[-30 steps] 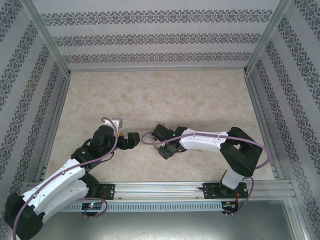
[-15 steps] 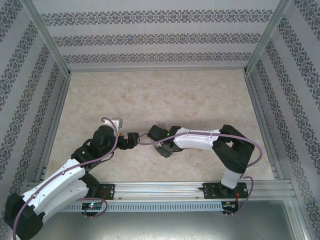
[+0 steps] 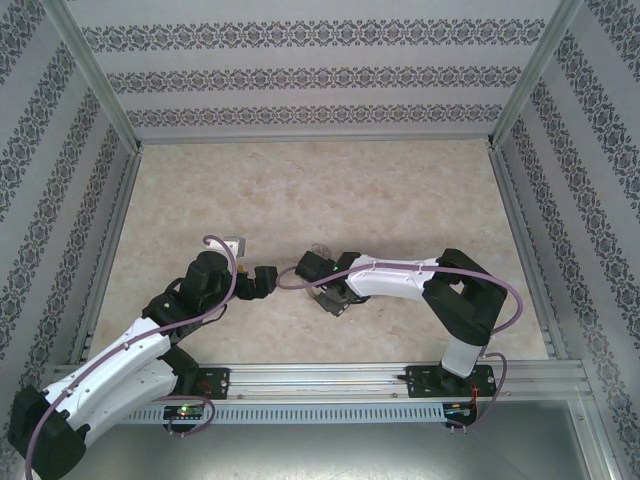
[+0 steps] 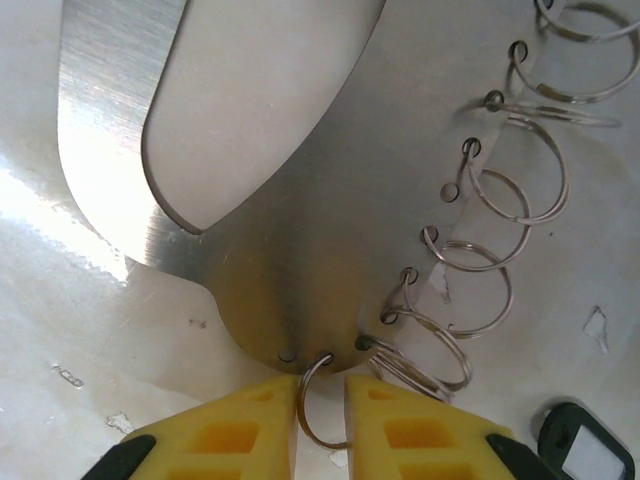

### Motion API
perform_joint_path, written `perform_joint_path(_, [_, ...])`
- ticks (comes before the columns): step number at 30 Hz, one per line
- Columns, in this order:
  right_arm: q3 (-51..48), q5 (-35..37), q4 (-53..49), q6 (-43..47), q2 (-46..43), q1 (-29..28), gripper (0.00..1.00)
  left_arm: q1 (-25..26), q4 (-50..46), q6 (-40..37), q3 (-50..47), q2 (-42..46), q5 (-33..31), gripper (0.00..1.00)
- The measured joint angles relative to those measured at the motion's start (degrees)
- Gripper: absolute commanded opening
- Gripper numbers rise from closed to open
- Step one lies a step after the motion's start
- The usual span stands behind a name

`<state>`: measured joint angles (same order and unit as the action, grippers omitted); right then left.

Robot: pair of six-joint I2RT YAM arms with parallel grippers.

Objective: Put the keys on the keyring

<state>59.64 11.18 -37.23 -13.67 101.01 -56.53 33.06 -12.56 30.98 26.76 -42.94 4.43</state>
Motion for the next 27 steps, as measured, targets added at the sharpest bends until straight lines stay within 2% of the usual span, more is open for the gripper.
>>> perform_joint_path(13, [0.6,2.0,-2.1,0.1,1.0,-0.2,0.23,0.0,-0.1,-0.8,0.0,0.3,-0.2,1.00])
perform_joint_path(19, [1.3,3.2,-2.9,0.4,1.7,-0.7,0.14,0.0,-0.2,-0.8,0.0,0.3,-0.2,1.00])
perform_joint_path(27, [1.5,4.9,-3.3,0.6,1.4,-0.7,0.07,0.0,-0.2,-0.8,0.0,0.3,-0.2,1.00])
